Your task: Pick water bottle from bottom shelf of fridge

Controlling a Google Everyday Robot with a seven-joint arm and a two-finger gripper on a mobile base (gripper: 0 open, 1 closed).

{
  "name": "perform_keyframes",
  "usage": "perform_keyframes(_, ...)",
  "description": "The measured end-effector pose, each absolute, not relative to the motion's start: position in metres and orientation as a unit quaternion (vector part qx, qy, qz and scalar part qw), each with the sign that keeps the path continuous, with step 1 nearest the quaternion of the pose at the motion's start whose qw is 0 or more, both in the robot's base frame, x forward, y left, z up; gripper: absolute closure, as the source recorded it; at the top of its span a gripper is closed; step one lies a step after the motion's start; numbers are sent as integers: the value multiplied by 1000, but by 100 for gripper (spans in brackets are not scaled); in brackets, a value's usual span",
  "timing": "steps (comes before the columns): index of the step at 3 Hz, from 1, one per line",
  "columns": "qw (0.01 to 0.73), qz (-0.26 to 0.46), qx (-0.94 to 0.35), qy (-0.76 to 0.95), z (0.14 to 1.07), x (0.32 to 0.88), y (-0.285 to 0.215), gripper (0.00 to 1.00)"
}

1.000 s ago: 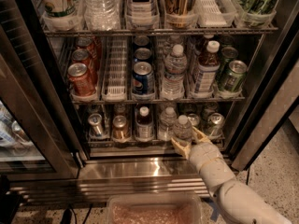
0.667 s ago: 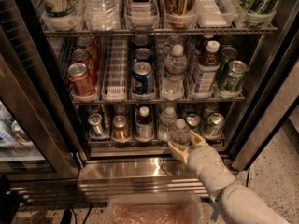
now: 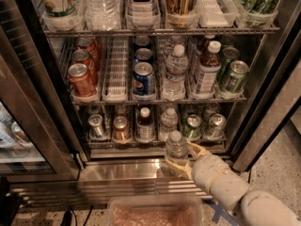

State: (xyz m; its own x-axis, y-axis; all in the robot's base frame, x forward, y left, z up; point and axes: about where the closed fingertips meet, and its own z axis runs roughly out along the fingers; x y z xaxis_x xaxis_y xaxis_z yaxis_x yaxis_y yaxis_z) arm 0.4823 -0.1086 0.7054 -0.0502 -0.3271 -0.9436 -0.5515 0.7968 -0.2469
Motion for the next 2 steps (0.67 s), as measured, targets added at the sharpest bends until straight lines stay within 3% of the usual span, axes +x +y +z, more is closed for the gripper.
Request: perform_keyframes(2, 616, 82, -334, 709, 710, 477, -103, 100)
